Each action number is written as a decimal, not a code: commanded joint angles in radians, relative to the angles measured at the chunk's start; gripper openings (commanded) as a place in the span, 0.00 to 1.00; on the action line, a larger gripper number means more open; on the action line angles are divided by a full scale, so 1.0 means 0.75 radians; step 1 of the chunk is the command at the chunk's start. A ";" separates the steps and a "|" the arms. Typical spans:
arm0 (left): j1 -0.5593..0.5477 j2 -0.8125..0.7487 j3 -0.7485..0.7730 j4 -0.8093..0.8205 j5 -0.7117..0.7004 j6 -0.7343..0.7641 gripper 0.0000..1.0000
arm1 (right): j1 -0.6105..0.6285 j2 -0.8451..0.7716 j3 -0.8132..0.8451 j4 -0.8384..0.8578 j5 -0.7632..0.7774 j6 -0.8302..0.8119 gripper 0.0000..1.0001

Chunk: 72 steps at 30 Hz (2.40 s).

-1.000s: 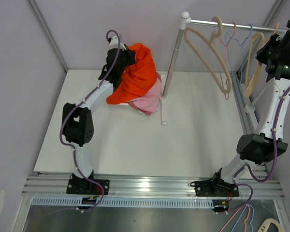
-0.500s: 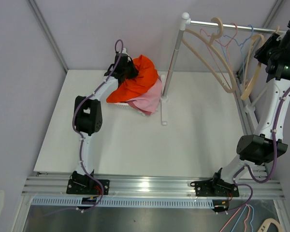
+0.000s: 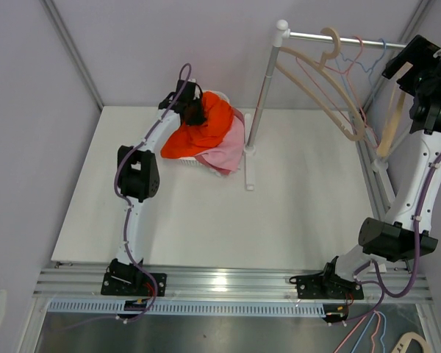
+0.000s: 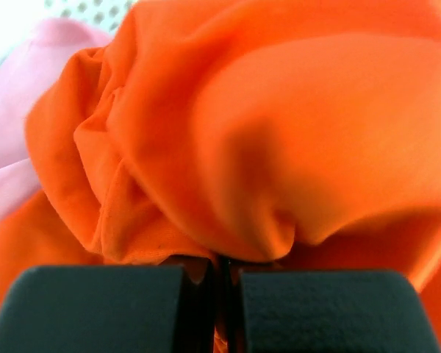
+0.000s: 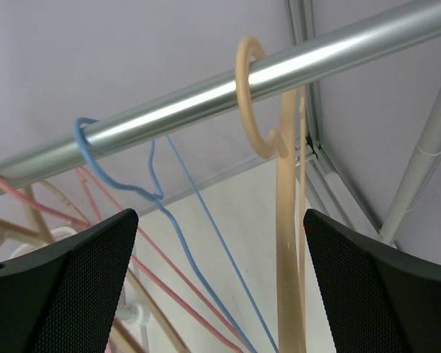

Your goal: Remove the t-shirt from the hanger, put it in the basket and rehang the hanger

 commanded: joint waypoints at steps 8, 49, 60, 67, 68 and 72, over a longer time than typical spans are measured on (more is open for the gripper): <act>-0.001 0.057 0.030 -0.388 -0.256 0.108 0.01 | 0.019 -0.148 0.054 0.001 0.023 0.011 0.99; -0.011 -1.532 -0.903 0.170 -0.111 0.128 0.99 | 0.120 -0.512 -0.467 0.363 -0.315 0.170 0.99; -0.191 -2.156 -1.696 0.672 0.086 -0.036 0.99 | 0.449 -0.766 -1.061 0.738 -0.476 0.263 1.00; -0.334 -2.242 -1.692 0.569 0.047 -0.001 1.00 | 0.565 -0.835 -1.124 0.683 -0.644 0.196 0.99; -0.353 -2.252 -1.694 0.569 0.043 0.009 1.00 | 0.576 -0.849 -1.144 0.672 -0.642 0.195 0.99; -0.451 -2.291 -1.684 0.522 -0.045 0.063 0.99 | 0.608 -0.933 -1.267 0.639 -0.660 0.146 0.99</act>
